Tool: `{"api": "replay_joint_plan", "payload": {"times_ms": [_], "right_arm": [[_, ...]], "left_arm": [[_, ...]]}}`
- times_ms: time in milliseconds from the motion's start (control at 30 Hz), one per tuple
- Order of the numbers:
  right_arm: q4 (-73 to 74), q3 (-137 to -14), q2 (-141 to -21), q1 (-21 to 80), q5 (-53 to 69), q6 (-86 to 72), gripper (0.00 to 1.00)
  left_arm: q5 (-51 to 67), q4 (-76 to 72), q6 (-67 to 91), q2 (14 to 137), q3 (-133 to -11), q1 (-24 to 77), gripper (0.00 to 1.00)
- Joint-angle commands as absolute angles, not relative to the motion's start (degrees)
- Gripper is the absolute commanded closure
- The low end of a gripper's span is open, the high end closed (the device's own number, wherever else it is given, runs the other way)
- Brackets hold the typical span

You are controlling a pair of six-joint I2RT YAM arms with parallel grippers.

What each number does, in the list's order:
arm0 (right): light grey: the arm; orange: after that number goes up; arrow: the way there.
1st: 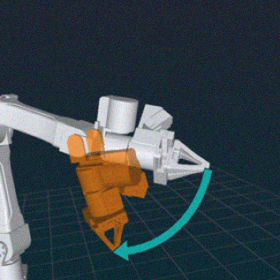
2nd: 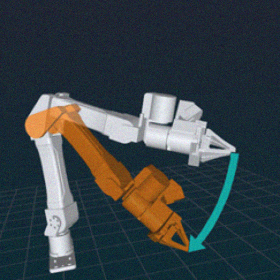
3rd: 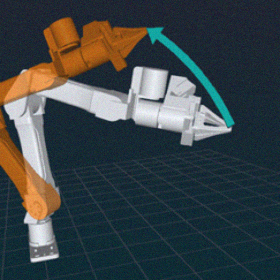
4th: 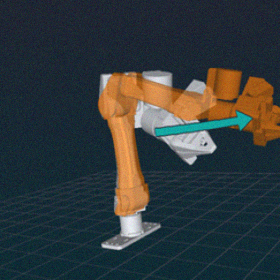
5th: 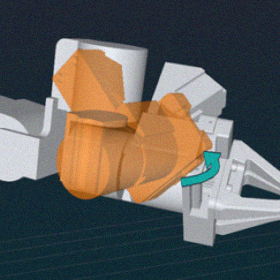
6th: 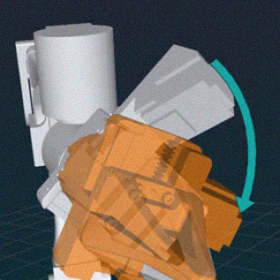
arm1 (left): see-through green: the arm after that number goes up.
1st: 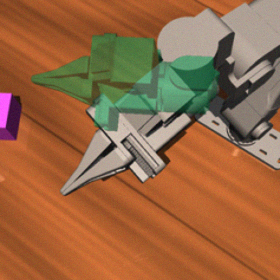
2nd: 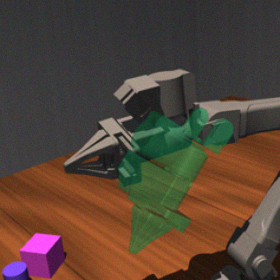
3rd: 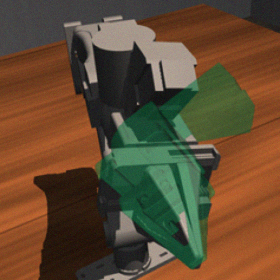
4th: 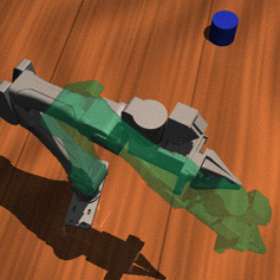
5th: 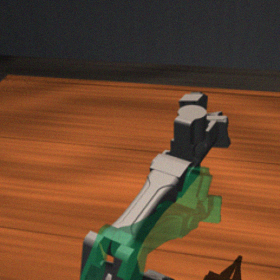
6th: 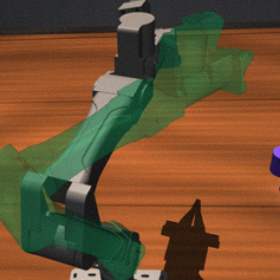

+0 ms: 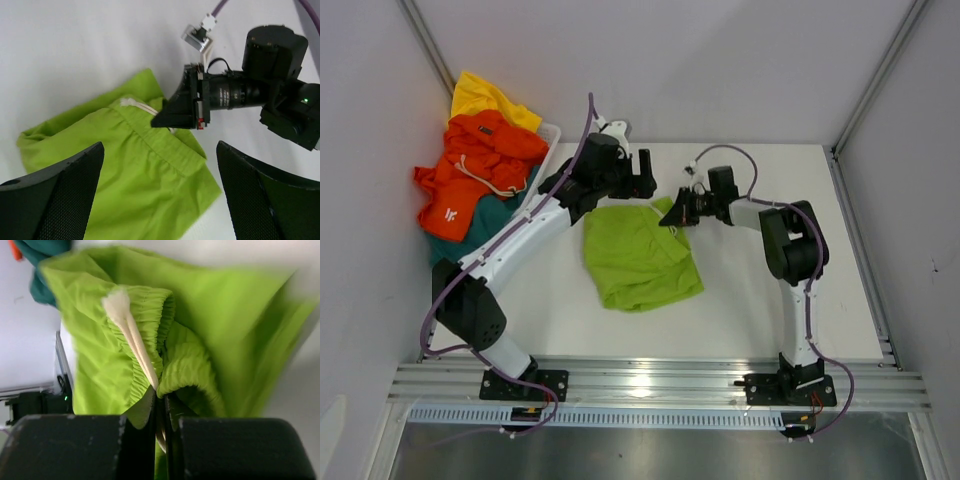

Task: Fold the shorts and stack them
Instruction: Fold the shorts

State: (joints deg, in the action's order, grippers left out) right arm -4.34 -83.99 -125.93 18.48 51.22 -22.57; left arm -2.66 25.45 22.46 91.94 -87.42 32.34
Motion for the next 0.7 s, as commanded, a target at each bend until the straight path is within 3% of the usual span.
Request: {"api": "replay_joint_plan", "payload": {"times_ms": [0, 133, 333, 467, 633, 667], "right_arm": [[-6.7, -77.3, -123.9, 18.2, 51.6, -25.0, 0.93], [-5.4, -74.0, -118.3, 18.1, 43.7, -25.9, 0.87], [-4.4, -74.2, -120.7, 17.6, 43.4, -27.2, 0.77], [-6.7, -70.1, -116.7, 17.4, 41.0, -27.8, 0.44], [-3.4, -68.7, -108.7, 16.7, 37.9, -26.5, 0.11], [-2.5, -67.9, -107.1, 16.7, 35.5, -26.1, 0.09]], "left_arm": [[-3.6, 25.1, 21.7, 90.2, -85.7, 32.4, 0.06], [-4.6, 25.3, 21.4, 90.3, -85.2, 32.5, 0.06], [-8.3, 27.0, 20.4, 89.3, -84.3, 35.2, 0.05], [-9.7, 26.3, 20.8, 87.6, -80.2, 35.8, 0.05], [-13.2, 26.5, 21.6, 88.2, -76.9, 35.8, 0.05], [-13.7, 26.5, 21.8, 88.3, -76.6, 35.8, 0.05]]}}
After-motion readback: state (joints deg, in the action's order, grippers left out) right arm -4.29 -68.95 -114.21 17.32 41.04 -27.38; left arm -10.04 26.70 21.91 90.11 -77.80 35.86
